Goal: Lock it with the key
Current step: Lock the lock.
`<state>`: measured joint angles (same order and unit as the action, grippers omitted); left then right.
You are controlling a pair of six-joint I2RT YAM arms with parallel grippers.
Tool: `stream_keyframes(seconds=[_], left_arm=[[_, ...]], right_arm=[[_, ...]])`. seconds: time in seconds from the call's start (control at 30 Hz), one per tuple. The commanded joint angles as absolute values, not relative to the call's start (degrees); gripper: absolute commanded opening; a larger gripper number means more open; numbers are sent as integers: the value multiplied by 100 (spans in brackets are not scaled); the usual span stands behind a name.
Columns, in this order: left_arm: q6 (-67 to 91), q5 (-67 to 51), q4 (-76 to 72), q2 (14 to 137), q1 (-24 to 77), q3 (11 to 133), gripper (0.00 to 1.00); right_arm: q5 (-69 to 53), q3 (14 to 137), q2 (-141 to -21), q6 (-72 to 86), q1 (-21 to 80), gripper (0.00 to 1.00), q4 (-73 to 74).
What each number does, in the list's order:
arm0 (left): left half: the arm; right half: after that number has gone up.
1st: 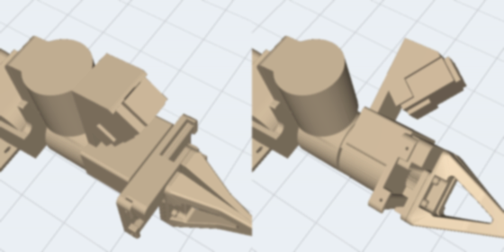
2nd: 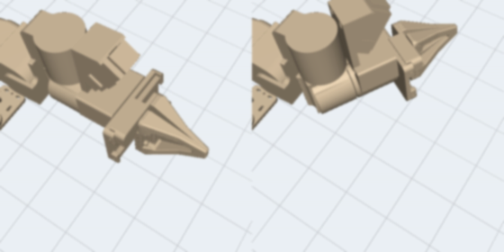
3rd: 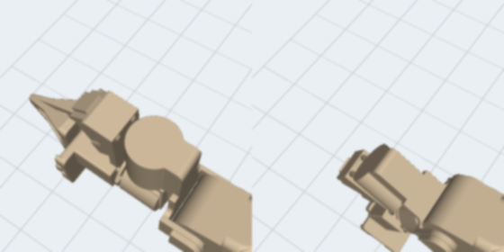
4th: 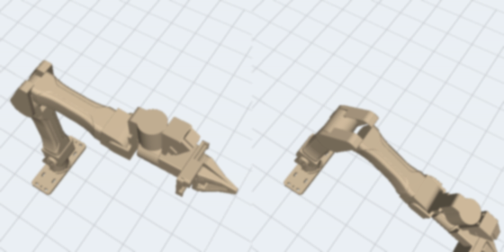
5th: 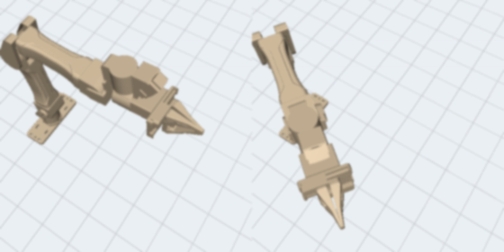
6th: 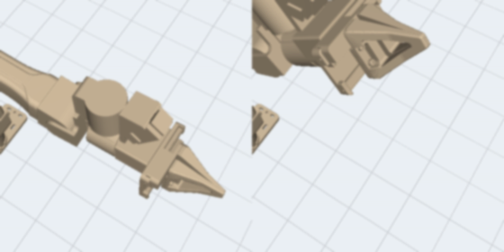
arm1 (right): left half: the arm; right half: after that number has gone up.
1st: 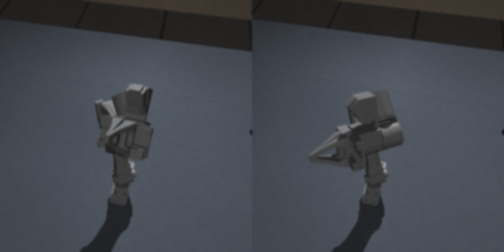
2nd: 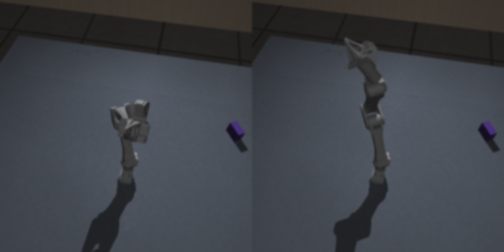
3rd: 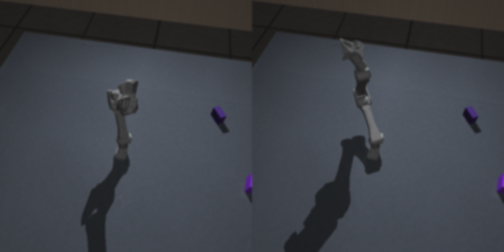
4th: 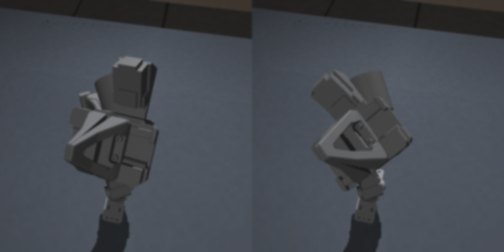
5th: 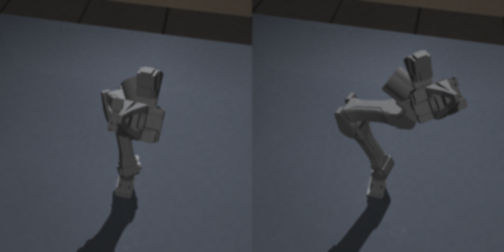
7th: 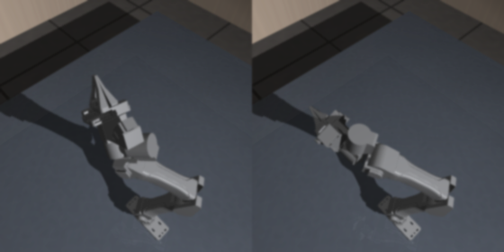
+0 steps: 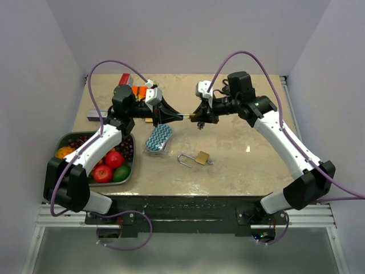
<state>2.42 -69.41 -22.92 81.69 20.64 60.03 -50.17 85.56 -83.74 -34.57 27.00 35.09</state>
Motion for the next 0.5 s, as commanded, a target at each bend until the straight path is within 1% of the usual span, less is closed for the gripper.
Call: stream_keyframes(seconds=[0.0,0.2,0.47], left_arm=[[202,-6856,-2558,8007,2206,6038,0],[193,-6715,-2636,8130,2452,6099,0],[474,-6715,-3111,8375,2777,6144,0]], right_arm=[[-5010,8850,-8437,-3586,2804,0,3489],[-5115,8912,-8525,-3568,2874,0,3384],[-5229,8798,-8517,-3261,3032,0,2937]])
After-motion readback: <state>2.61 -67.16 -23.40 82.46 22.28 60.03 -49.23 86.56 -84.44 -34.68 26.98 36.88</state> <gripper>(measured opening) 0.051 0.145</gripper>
